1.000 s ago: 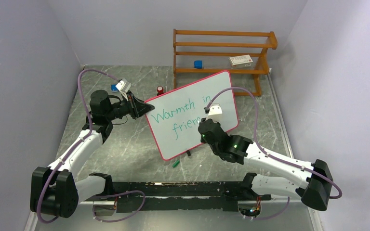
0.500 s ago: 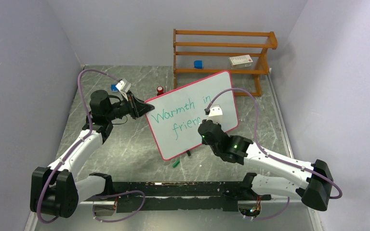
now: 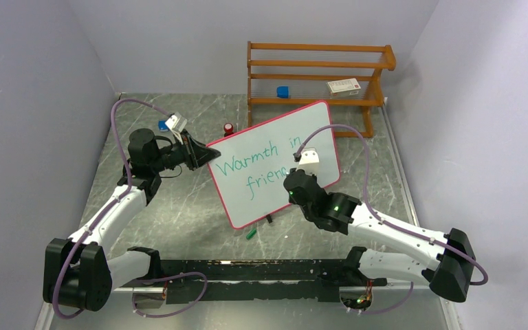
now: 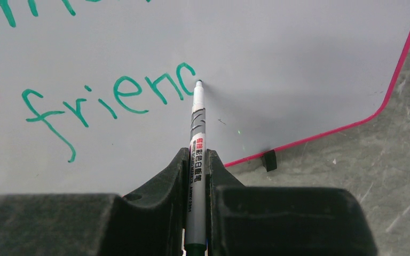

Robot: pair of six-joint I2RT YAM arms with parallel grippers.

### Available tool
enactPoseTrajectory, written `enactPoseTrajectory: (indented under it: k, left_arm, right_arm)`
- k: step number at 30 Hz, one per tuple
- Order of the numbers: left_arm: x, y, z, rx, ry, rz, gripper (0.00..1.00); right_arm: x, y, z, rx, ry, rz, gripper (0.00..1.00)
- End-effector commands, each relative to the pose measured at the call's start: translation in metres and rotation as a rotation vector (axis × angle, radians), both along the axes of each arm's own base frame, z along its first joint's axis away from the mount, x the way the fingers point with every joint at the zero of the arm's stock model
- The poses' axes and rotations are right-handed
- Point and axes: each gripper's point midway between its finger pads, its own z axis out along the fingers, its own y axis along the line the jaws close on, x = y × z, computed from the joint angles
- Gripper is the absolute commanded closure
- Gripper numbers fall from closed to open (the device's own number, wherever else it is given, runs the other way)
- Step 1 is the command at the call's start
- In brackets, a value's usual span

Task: Write a sentence on the whiteboard

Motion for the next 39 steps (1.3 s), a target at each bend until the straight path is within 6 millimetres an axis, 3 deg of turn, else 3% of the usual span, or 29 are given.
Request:
enactPoseTrajectory:
  k: [1, 12, 20, 39]
  left_arm:
    - [-0.002, 0.006, -0.048, 0.112, 0.075, 0.012, 0.95]
    - [-0.002, 0.005, -0.048, 0.112, 0.075, 0.011, 0.95]
    - [-0.002, 0.005, -0.048, 0.112, 0.075, 0.011, 0.95]
    - [-0.001, 0.005, -0.047, 0.111, 0.074, 0.010, 0.95]
  right_arm:
    - [0.013, 0.003, 0.016, 0.032, -0.059, -0.028, 1.00]
    - [0.023, 0.009, 0.039, 0.062, -0.114, -0.018, 1.00]
    - [0.028, 0.012, 0.044, 0.060, -0.128, -0.016, 1.00]
    - [0.011, 0.000, 0.010, 0.036, -0.023, -0.007, 1.00]
